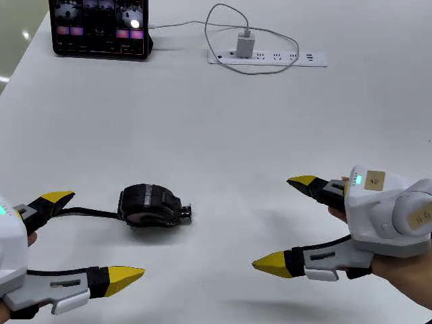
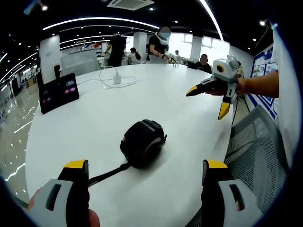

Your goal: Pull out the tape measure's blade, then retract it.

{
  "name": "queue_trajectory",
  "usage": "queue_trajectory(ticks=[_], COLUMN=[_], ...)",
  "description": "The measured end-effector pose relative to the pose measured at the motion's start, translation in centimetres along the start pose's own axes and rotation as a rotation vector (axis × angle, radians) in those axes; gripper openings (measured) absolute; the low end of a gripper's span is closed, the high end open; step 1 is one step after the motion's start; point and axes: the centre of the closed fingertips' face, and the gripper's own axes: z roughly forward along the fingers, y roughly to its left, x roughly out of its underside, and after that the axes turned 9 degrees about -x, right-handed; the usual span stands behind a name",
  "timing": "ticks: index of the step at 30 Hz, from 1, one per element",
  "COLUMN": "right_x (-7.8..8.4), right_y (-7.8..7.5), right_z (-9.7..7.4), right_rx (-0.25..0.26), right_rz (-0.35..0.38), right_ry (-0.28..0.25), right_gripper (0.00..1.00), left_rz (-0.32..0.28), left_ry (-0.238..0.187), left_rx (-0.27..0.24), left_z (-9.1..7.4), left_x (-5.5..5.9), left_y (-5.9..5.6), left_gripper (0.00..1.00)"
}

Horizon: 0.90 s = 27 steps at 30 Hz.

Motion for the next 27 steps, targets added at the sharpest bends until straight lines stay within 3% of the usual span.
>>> queue_trajectory(ticks=[8,17,27], right_x=[0.7,3.1,5.2], right_y=[0.2,0.9,1.2], right_z=[-1.1,-2.5,-4.4], right_rx=[0.020,0.025,0.045], right_rz=[0.014,0.053,0.085], right_ry=[-0.003,0.021,0.045], right_gripper=[0.92,0.95,0.96], left_rz=[0.025,0.048,0.053], left_ry=[0.013,0.017,0.027], left_rx=[0.004,0.032,0.031], left_z=[-0.4,-1.0,-1.8], left_x=[0.4,0.9,1.5], left_y=[0.1,-0.4,0.1], left_gripper=[0.99,0.99,0.99])
